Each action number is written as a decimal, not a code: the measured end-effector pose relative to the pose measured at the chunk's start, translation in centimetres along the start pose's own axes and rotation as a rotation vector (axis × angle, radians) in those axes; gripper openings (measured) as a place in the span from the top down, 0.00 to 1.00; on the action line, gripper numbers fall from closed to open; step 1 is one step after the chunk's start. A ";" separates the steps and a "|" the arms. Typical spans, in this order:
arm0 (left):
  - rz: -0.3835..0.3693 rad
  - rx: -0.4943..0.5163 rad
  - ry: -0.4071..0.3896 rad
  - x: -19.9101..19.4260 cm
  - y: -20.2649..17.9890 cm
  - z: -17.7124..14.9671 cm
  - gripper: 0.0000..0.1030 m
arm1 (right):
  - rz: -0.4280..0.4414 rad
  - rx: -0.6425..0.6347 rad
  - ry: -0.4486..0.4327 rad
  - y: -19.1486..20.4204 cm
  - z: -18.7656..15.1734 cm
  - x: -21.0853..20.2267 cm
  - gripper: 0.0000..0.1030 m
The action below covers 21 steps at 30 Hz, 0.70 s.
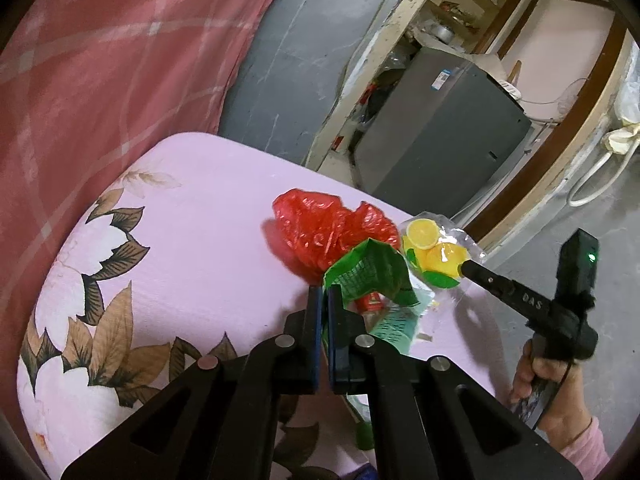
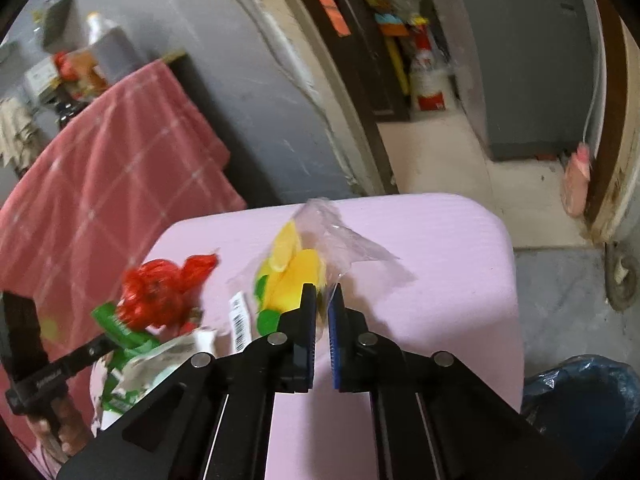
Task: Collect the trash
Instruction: 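Close the right tool on the clear lemon bag's edge while the left tool holds the cup, then carry both items over the blue bin and open both tools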
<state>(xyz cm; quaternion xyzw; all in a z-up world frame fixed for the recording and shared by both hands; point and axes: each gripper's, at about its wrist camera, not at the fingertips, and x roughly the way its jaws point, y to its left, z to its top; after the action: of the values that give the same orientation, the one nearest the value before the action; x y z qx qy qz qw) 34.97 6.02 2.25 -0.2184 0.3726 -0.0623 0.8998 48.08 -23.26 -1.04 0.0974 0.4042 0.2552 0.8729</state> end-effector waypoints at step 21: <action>-0.018 0.156 -0.255 -3.9 -8.7 -2.8 1.00 | -0.263 -0.267 -0.399 6.4 -6.5 -11.8 1.00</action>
<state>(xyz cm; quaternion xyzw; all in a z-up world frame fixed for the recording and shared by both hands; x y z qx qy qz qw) 30.67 -1.65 6.81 -0.1574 0.2475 -0.0707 0.9534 34.45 -24.22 4.87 -0.0235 0.1960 0.1666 0.9661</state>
